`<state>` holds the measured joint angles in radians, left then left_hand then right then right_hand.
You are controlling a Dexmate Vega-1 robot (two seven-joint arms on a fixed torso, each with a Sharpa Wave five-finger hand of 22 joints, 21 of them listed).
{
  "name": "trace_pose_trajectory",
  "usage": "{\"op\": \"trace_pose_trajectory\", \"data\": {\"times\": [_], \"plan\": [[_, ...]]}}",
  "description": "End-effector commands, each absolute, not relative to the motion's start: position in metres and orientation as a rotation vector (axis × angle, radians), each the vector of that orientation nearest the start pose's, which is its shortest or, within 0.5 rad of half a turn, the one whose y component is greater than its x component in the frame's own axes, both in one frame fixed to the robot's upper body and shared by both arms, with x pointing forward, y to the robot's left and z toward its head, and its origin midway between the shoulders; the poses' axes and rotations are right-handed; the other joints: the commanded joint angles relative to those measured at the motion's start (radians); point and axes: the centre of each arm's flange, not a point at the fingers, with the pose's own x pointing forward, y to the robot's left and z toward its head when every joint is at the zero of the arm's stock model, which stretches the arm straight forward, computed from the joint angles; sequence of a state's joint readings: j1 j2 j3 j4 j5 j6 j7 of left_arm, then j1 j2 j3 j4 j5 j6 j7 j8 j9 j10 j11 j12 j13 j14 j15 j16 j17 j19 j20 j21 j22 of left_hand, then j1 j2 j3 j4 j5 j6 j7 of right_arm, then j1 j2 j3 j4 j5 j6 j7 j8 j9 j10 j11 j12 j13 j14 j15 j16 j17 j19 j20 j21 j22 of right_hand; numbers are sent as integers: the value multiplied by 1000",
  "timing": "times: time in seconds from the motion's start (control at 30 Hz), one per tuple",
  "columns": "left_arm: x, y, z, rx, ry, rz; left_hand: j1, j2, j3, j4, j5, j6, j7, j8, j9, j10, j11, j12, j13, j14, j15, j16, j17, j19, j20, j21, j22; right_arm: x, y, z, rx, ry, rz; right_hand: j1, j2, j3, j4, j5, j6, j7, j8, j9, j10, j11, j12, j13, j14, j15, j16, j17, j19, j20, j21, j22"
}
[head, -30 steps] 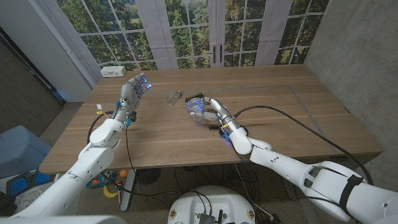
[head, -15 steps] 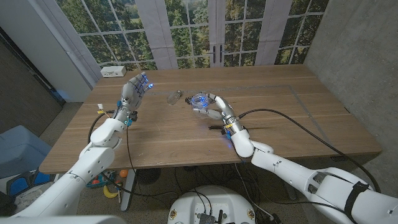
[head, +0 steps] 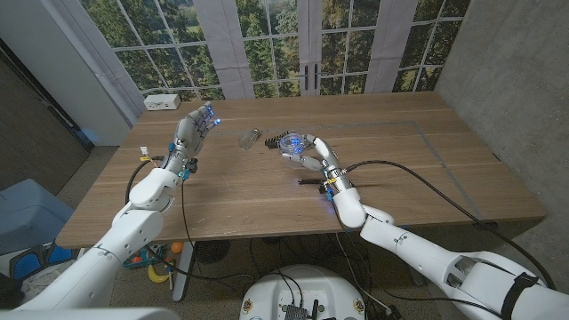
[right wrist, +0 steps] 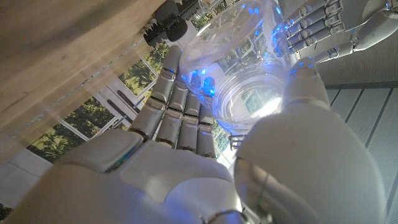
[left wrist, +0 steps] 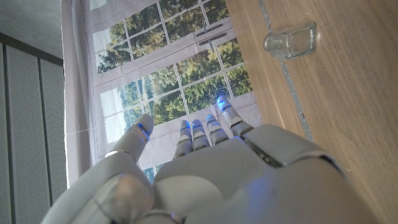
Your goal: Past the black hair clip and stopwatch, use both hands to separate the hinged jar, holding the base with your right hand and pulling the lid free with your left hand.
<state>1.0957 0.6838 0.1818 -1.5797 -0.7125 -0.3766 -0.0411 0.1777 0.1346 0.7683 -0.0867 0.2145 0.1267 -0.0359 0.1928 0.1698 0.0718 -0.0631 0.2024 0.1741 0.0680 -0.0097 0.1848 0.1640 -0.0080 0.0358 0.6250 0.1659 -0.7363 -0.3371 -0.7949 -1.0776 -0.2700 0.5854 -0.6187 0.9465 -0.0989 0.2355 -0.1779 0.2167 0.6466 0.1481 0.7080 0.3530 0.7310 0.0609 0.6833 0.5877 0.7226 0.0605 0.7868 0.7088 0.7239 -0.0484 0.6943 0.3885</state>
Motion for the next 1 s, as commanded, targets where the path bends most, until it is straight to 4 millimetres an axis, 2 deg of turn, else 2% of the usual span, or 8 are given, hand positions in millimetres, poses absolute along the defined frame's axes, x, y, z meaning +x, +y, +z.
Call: {"op": "trace_pose_trajectory", "data": {"times": [0.03,0.2,0.4,0.5,1.0], "plan": [[563,346,-2,129,-727,-202,55,42,16,-60,-22,62,-42,14,6,46,7,11,4,32,3,7,4,21,5,-12,7,608,-109,-77,-439,-937,146,259,258,98,27,-4,160,-152,18,21,190,-182,-1,201,373,-287,42,237,19,-117,12,4],[560,341,5,187,-728,-201,95,41,25,-87,-34,108,-64,19,8,85,16,18,5,51,-3,7,4,31,4,-23,7,604,-114,-71,-387,-933,149,261,258,97,27,-6,161,-150,18,24,195,-177,0,204,372,-287,43,251,16,-116,22,6],[555,338,14,269,-735,-175,120,39,31,-98,-37,125,-69,21,9,92,15,16,6,57,-6,6,4,35,2,-29,7,600,-119,-63,-354,-941,148,264,258,97,27,-8,162,-148,17,24,198,-176,-2,203,372,-286,44,268,13,-114,33,8],[552,336,17,306,-743,-157,139,32,36,-106,-37,131,-80,21,9,91,15,13,7,60,-5,5,4,39,3,-34,6,599,-120,-60,-344,-939,152,266,258,98,27,-10,164,-145,16,23,194,-179,-3,206,372,-286,45,279,10,-113,40,9],[544,324,33,446,-792,-107,251,-18,52,-117,-30,223,-105,46,13,114,-2,12,10,78,0,3,5,76,9,-60,5,598,-122,-43,-244,-889,205,274,258,100,27,-18,168,-137,10,21,207,-168,-8,201,377,-285,49,325,4,-109,73,11]]}}
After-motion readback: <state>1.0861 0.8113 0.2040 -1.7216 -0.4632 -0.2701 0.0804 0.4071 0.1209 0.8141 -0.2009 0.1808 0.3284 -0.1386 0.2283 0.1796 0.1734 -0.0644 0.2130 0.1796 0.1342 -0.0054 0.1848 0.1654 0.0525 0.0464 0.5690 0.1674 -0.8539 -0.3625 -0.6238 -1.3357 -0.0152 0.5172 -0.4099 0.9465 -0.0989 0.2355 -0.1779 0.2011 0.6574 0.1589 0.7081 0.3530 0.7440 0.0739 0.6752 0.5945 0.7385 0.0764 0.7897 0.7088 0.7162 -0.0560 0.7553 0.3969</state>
